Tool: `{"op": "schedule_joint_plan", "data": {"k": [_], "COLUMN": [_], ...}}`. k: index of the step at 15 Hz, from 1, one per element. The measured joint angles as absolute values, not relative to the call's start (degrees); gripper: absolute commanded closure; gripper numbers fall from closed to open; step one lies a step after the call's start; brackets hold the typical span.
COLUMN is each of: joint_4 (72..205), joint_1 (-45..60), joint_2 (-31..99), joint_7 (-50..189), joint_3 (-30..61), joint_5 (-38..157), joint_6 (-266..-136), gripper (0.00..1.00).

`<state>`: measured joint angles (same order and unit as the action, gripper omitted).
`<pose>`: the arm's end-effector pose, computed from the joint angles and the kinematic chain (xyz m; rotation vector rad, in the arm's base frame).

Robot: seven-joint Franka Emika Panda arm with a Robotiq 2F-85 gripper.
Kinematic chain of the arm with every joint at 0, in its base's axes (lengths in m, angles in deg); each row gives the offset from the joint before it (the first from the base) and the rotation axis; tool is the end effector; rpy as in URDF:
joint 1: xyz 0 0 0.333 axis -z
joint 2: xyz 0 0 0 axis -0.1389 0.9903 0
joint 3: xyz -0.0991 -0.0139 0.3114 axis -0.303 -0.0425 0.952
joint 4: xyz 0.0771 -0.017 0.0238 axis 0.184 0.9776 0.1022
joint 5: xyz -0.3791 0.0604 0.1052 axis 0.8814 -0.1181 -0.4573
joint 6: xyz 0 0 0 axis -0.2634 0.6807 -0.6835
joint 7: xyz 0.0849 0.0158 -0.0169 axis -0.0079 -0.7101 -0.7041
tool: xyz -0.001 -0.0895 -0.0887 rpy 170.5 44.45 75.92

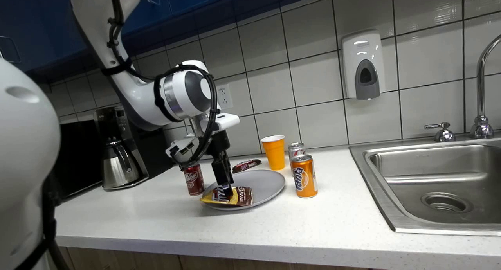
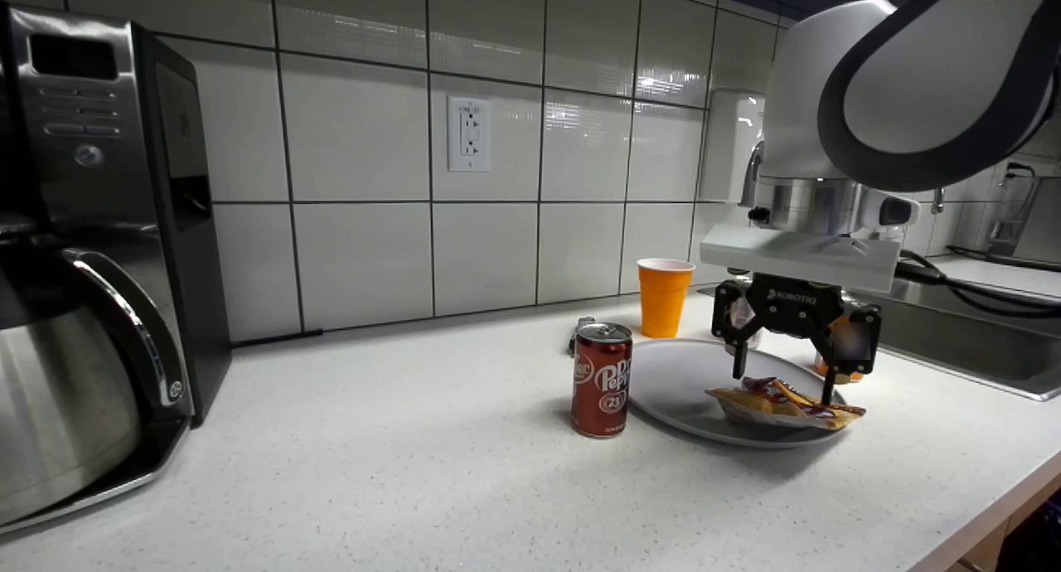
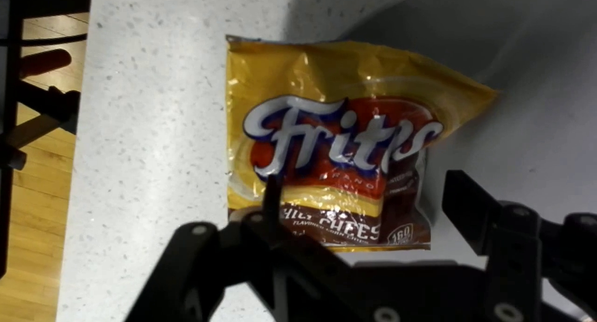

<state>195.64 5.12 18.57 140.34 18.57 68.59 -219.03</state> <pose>0.4411 0.0189 0.2370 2.6242 -1.6188 0.1347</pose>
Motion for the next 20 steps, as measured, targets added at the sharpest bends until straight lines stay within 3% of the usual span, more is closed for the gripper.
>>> {"op": "schedule_joint_plan", "data": {"k": [7,20], "joint_4": [194.69,193.35], "joint_1": [5.12,5.09], "joint_2": [19.81,20.38], "joint_7": [140.31,139.90], "joint_3": [18.56,18.56], "joint_5": [68.59,68.67], "joint_6": [-219.25,-219.25], "gripper": [0.97,1.00]}}
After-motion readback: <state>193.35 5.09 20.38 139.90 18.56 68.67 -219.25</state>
